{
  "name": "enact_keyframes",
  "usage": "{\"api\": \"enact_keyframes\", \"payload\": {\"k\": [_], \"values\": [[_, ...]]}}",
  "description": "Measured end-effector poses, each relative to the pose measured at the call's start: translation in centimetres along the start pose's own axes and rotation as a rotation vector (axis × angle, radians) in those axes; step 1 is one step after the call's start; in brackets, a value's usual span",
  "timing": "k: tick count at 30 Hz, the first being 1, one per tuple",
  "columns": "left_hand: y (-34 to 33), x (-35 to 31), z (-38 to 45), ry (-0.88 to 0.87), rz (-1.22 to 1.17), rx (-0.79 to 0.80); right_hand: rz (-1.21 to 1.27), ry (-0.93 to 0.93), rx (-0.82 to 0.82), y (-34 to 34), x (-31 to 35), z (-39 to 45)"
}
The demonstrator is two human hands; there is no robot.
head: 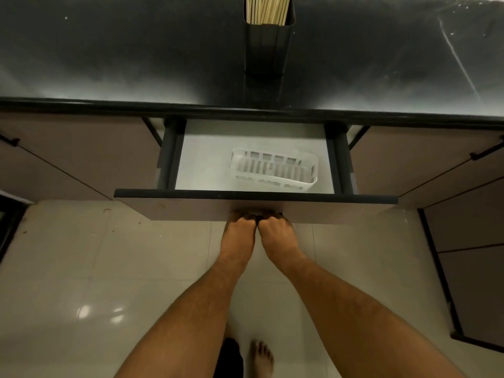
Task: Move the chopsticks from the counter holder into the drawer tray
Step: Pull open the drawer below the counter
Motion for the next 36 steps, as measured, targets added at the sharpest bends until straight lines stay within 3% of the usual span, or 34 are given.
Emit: {"api": "enact_keyframes", "payload": {"k": [12,20,24,36], "values": [[-3.1,-1.6,-9.1,-0.115,0.217,-0.008,-0.025,0.019,-0.019,-3.6,1.8,-8.9],[-3.3,-1.6,-13.0,-0.072,-0.069,-0.104,0.005,-0.016,-0.041,-4.8,2.2,-12.4],[-3.4,-1.6,-14.3,-0.129,-0.025,-0.141,-0.009,0.001,-0.057,-5.2,2.5,-13.7],[-2.2,-2.1,-15.9,-0.099,-0.093,-0.023,0.111,0.084,-0.082,-3.3,3.3,-15.9]]}}
Point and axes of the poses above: each hand's wrist, its own z-axis towards the middle knuckle, its own y-axis out of the back of the hand, x = y × z, the point moved 10 cm from there along z, towards the middle knuckle, and after that the axes turned 5 degrees about -y, right-handed, at the moved point
